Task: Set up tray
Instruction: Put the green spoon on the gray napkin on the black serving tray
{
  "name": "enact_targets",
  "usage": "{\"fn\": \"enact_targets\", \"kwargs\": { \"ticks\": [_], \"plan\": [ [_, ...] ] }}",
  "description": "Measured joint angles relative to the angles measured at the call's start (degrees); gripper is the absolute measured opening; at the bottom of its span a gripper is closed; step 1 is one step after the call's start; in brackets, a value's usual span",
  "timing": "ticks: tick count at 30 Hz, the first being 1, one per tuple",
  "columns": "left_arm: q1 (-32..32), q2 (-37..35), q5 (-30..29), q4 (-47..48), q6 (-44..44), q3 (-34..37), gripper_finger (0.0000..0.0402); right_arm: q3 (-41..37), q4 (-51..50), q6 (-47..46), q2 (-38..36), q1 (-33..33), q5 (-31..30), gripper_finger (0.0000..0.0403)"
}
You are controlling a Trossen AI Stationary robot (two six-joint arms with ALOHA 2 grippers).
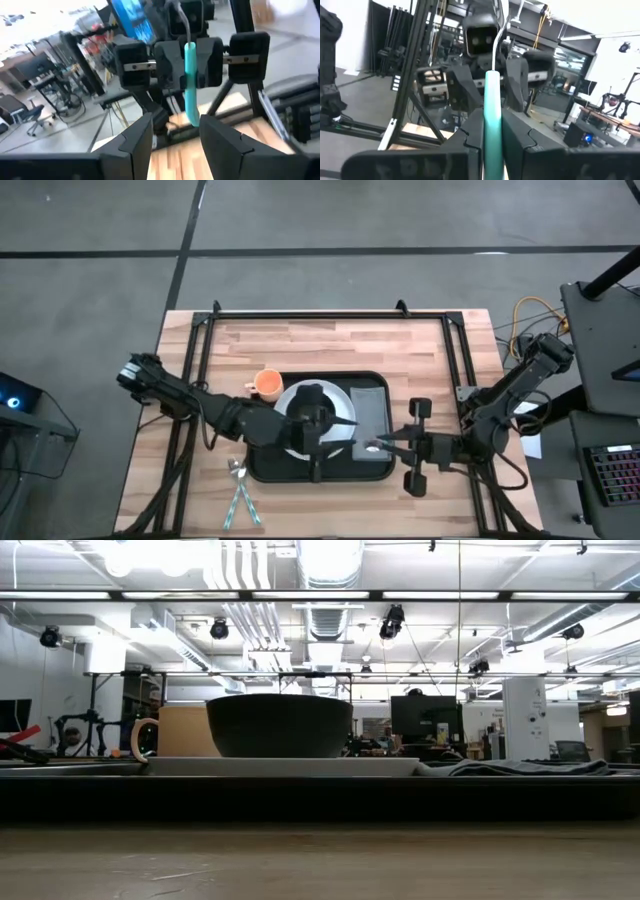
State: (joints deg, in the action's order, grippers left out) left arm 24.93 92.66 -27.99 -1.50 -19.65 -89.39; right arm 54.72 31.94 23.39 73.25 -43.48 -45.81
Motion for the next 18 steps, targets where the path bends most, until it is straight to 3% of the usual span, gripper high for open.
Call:
{"fn": "enact_targets", "kwargs": {
  "ticks": [8, 12, 18],
  "plan": [
    [-0.26, -4.72, 6.01, -29.94, -1.67, 18.87, 0.0143, 0.16, 4.17, 1.27, 0.65, 2.70, 9.30, 0.0029],
    [-0.26, -4.96, 6.99, -31.65, -0.22, 22.79, 0.0143, 0.13, 7.34, 1.58, 2.97, 5.71, 15.12, 0.0029],
    [-0.24, -4.96, 8.45, -31.39, 2.48, 23.13, 0.0143, 1.65, 7.45, -1.08, 6.94, 10.44, 20.53, 0.0029]
  ]
}}
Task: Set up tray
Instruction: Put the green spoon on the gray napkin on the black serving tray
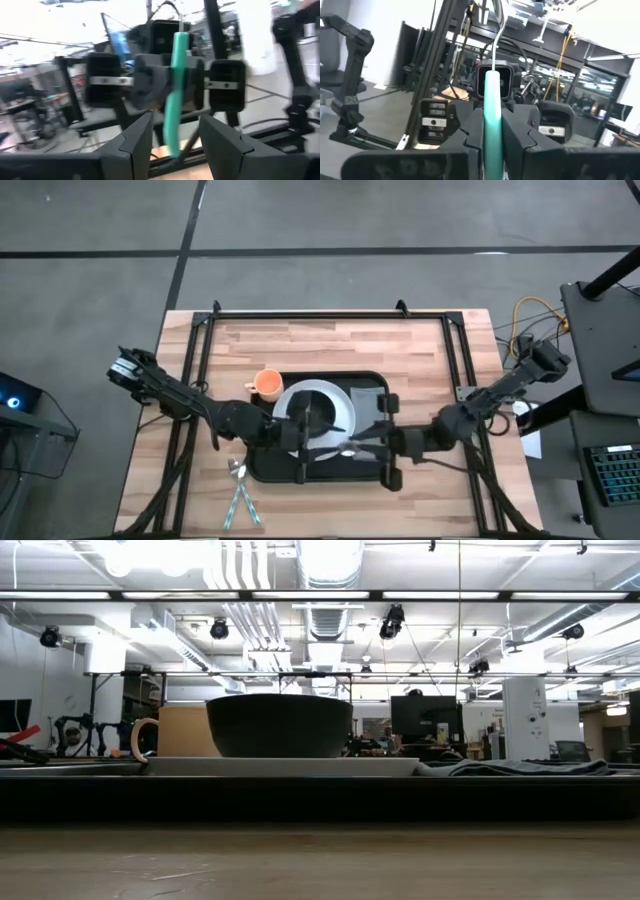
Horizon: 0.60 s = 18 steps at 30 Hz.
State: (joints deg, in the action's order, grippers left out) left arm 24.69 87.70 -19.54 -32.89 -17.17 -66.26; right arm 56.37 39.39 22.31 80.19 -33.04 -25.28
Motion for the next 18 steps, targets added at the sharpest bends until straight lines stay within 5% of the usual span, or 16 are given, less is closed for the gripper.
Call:
{"fn": "enact_targets", "kwargs": {
  "ticks": [5, 18],
  "plan": [
    [-0.31, 0.00, 7.10, 0.75, 4.23, -0.09, 0.0143, 2.50, 0.19, -0.29, 2.72, 1.64, 3.54, 0.0029],
    [-0.48, 0.11, 5.54, 1.36, 6.69, 1.36, 0.0143, 10.37, -0.04, -0.66, 11.15, 2.78, 4.66, 0.0029]
  ]
}}
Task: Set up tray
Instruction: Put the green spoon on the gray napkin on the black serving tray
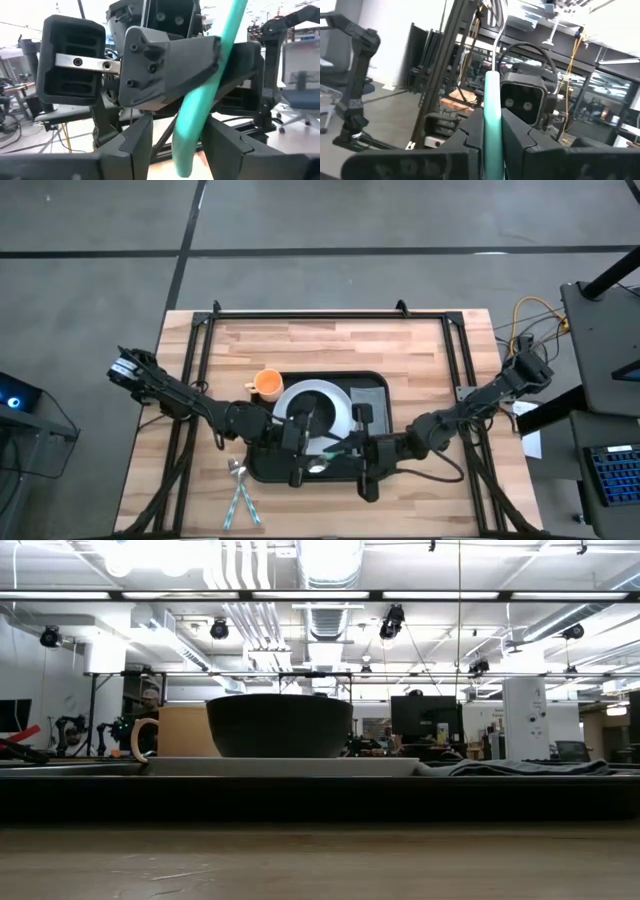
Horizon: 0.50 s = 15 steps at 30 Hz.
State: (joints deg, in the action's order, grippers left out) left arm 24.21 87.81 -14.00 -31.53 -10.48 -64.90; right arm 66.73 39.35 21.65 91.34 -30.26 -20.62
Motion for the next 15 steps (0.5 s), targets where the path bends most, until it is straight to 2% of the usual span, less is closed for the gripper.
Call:
{"fn": "enact_targets", "kwargs": {
  "ticks": [4, 9, 15],
  "plan": [
    [0.02, 0.00, 0.32, 0.13, 0.09, 0.55, 0.0130, 0.27, -0.15, 0.14, 0.78, -0.09, 0.05, 0.0029],
    [0.17, 0.00, 0.67, 0.21, -0.55, 0.59, 0.0033, 0.01, 0.42, -0.98, 0.73, -0.02, -1.01, 0.0035],
    [0.11, 0.00, 1.67, 0.12, 1.89, 0.57, 0.0034, -0.02, -0.24, -1.21, 0.36, -0.07, -0.57, 0.0072]
  ]
}}
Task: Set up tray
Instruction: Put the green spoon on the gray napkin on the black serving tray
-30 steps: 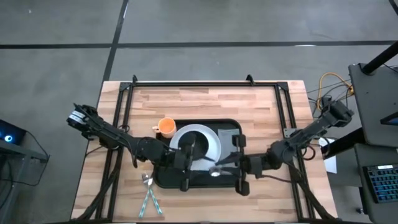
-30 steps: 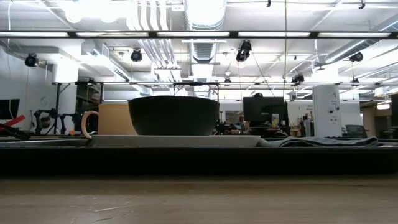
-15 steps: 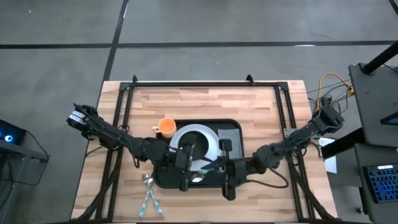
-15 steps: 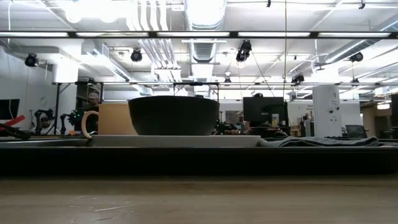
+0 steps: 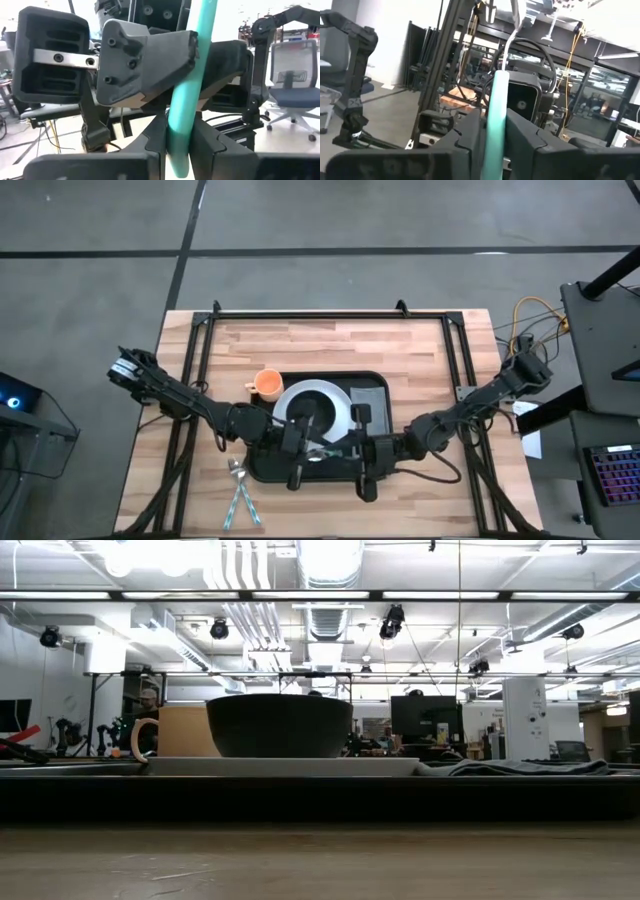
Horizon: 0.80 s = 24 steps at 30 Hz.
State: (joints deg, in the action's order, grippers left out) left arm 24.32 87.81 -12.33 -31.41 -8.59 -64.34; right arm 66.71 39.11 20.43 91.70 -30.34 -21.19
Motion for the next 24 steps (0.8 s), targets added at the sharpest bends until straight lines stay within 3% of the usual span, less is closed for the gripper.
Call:
{"fn": "enact_targets", "kwargs": {
  "ticks": [2, 3, 8, 10, 13, 18, 24],
  "plan": [
    [0.00, 0.00, -2.11, -0.08, 0.27, -0.03, 0.0034, 0.01, -0.11, 0.06, -0.28, -0.80, -1.69, 0.0084],
    [0.02, 0.00, -4.51, -0.08, 0.31, -0.04, 0.0034, 0.35, -0.84, -0.05, -0.50, -1.60, -5.31, 0.0090],
    [-0.11, 0.00, -15.50, -0.07, -0.78, -0.02, 0.0034, 4.48, -8.77, 3.17, -0.71, -6.02, -34.76, 0.0112],
    [-0.09, 0.00, -20.29, -0.04, -1.47, -0.02, 0.0034, 5.42, -10.45, 3.56, -0.05, -6.36, -39.65, 0.0115],
    [-0.07, 0.00, -25.56, -0.01, -1.83, -0.02, 0.0034, 6.25, -10.89, 1.84, 0.81, -6.01, -40.65, 0.0116],
    [-0.26, 0.00, -28.92, 0.05, -1.79, -0.02, 0.0034, 7.80, -10.12, 0.97, 2.06, -3.51, -40.73, 0.0106],
    [-0.25, 0.00, -40.10, 0.10, -1.54, 0.31, 0.0034, 8.38, -10.21, 1.68, 2.90, -1.80, -40.80, 0.0089]
  ]
}}
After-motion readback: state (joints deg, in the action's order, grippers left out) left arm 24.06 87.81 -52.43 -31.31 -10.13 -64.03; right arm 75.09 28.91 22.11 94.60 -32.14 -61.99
